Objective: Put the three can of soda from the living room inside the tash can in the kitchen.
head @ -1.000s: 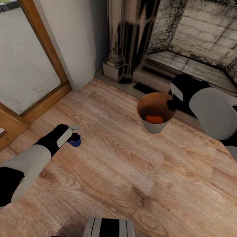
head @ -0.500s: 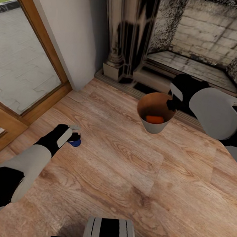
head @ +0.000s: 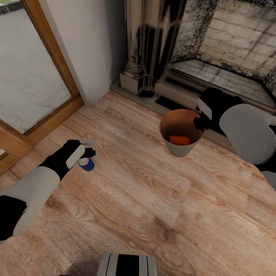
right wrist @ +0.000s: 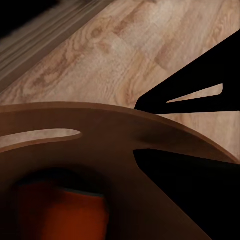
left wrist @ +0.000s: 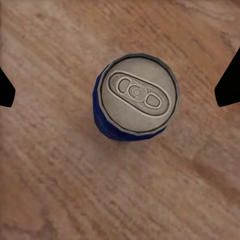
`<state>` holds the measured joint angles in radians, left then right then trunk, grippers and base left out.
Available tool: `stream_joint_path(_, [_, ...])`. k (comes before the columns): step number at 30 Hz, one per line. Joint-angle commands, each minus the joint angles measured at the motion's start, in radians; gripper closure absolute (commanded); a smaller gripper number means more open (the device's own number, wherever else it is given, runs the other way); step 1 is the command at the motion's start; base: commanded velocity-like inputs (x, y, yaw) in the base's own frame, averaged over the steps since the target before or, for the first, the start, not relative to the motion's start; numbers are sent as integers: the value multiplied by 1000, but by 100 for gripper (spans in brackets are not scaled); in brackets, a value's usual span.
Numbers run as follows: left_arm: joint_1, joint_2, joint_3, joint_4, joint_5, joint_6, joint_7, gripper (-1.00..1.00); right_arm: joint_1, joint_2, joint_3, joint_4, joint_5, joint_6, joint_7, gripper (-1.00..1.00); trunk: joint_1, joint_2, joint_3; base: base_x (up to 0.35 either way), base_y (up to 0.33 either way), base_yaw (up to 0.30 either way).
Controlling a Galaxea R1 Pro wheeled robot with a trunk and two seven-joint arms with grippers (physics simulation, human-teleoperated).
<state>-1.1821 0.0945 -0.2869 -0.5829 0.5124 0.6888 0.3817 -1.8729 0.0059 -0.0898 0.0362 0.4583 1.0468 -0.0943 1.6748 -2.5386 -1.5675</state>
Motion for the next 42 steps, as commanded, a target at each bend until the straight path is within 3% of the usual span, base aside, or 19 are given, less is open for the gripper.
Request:
stream_joint_path(1, [0, 0, 0, 0, 0, 0, 0, -100, 0, 0, 4, -1, 4, 0, 1, 100, 0, 0, 0, 0, 0, 0])
stream_joint_path(12, [1, 1, 0, -2, 0, -1, 0, -100, 1, 0, 4, -1, 3, 0, 2, 100, 0, 0, 0, 0, 0, 0])
stream_joint_path(27, [1, 1, 1, -2, 0, -1, -1, -100, 3, 0, 4, 1, 5, 0, 2, 100, 7, -4, -58, 0, 0, 0])
stream_joint_path(42, [1, 1, 5, -2, 0, -7, -1, -100, 4, -1, 4, 2, 4, 0, 1, 100, 7, -4, -58, 0, 0, 0])
